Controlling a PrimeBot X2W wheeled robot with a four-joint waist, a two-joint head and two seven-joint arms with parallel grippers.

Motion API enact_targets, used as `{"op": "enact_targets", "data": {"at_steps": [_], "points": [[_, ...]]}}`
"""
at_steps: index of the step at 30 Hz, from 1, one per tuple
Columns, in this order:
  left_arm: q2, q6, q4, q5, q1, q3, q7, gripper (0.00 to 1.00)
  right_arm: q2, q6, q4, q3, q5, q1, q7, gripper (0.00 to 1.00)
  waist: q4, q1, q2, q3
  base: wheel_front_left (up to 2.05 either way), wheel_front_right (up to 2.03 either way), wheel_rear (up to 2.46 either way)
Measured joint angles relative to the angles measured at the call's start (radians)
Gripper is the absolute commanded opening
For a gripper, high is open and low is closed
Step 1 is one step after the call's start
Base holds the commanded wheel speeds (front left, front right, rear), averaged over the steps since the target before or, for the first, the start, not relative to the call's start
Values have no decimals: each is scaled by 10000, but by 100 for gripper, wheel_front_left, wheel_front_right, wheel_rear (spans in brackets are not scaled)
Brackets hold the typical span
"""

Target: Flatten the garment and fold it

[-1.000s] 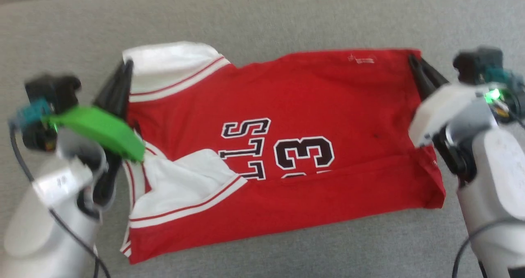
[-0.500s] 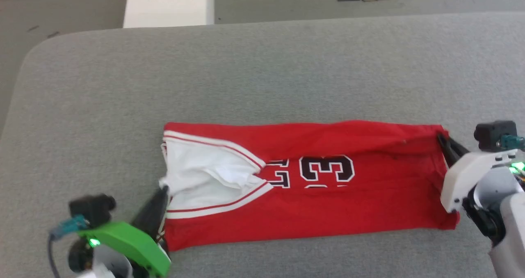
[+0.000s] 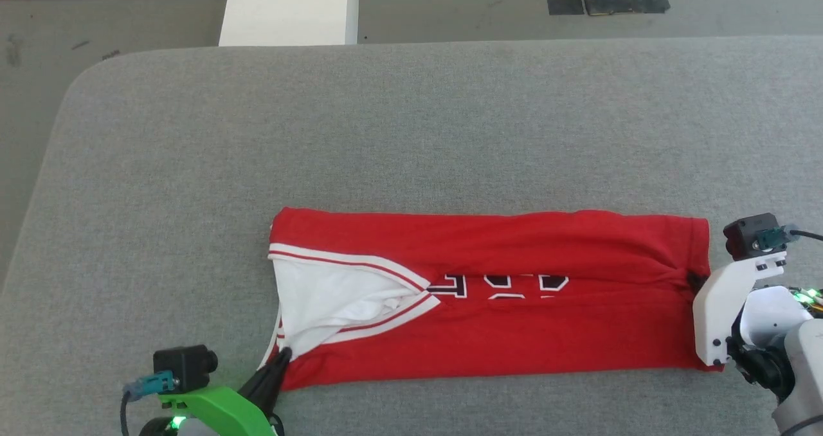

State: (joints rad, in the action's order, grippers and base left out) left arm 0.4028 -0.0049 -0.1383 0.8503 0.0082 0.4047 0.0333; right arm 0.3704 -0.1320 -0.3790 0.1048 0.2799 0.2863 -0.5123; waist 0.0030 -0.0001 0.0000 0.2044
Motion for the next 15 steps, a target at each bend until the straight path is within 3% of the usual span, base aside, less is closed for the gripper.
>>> {"op": "enact_targets", "data": {"at_steps": [1, 2, 11, 15], "points": [[-27, -35, -71, 0, -2, 19, -25, 93, -35, 0, 36, -4, 75, -10, -75, 66, 9, 0, 0, -37, 0, 0, 0], [-52, -35, -111, -12, -2, 25, -96, 100, -69, 0, 81, -44, 142, -30, -90, 100, 15, 0, 0, -73, 0, 0, 0], [-90, 604, -90, -1175, -47, -173, -1854, 100, -679, 0, 1390, -1450, 382, -1394, -132, 100, 137, 0, 0, -571, 0, 0, 0], [-268, 892, -77, -1837, -318, -339, -2633, 100, -1179, 0, 2171, -2144, 349, -1948, 431, 100, 188, 0, 0, -713, 0, 0, 0]]}}
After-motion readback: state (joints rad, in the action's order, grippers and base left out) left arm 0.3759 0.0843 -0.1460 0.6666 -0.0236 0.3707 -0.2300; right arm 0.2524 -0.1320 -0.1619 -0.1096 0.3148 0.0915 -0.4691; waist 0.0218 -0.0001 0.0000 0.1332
